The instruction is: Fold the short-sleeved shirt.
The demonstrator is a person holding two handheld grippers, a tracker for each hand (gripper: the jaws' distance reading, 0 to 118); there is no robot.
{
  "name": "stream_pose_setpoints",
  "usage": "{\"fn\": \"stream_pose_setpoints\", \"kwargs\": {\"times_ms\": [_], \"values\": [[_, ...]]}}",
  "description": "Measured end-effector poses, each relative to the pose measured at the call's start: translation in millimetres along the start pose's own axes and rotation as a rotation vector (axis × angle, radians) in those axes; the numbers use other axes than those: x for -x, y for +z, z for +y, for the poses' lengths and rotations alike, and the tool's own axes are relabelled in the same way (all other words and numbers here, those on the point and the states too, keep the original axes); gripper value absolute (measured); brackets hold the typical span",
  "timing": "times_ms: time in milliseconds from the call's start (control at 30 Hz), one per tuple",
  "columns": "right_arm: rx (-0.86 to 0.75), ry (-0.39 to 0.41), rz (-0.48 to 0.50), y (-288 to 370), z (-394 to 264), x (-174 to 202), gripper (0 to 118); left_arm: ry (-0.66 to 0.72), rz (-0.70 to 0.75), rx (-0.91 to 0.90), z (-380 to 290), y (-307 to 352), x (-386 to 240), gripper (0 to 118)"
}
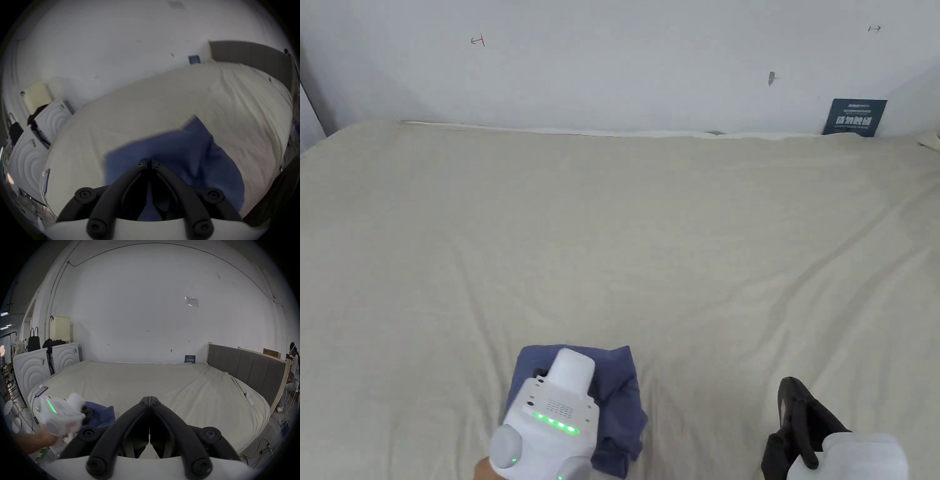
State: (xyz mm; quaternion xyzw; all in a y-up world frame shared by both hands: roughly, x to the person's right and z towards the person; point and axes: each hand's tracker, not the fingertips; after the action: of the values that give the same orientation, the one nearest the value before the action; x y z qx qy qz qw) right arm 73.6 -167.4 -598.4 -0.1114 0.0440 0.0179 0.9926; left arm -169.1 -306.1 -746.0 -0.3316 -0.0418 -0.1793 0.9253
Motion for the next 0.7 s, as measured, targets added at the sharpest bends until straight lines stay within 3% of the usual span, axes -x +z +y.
{"fn": "stream_pose_setpoints", "kwargs": {"times_ms": [133,233,333,400,533,600,700], "values": [[0.025,0.011,-0.01,-1.2,-3.5,-5.5,1,-0.151,0.072,-0.015,-5.3,-25.1,-61.4,5],[0.04,0.041,-0.013,-0.3,-5.8,-7.6,1,-0.135,0.0,-0.065,4.9,-18.2,-88.4,5],[0.051,0.065,-0.025,-3.4,-8.1,-6.8,1,-0.057,-0.154,-0.08,11.1,-7.1,-93.9,5],[0.055,0.056,-0.016,-6.9,-8.5,-3.8,1,0.081,-0.298,-0.159,10.9,15.4,-81.5,5],[0.038,0.052,0.036,-19.3,-6.6,9.3,1,0.27,-0.218,-0.396,6.7,98.6,-16.0,5],[0.033,0.049,0.067,-30.7,-4.5,21.1,1,0.349,-0.102,-0.48,0.9,138.6,22.5,5],[0.017,0.036,0.183,-50.8,-3.2,38.6,1,0.441,-0.003,-0.544,-29.2,166.6,69.1,5]]}}
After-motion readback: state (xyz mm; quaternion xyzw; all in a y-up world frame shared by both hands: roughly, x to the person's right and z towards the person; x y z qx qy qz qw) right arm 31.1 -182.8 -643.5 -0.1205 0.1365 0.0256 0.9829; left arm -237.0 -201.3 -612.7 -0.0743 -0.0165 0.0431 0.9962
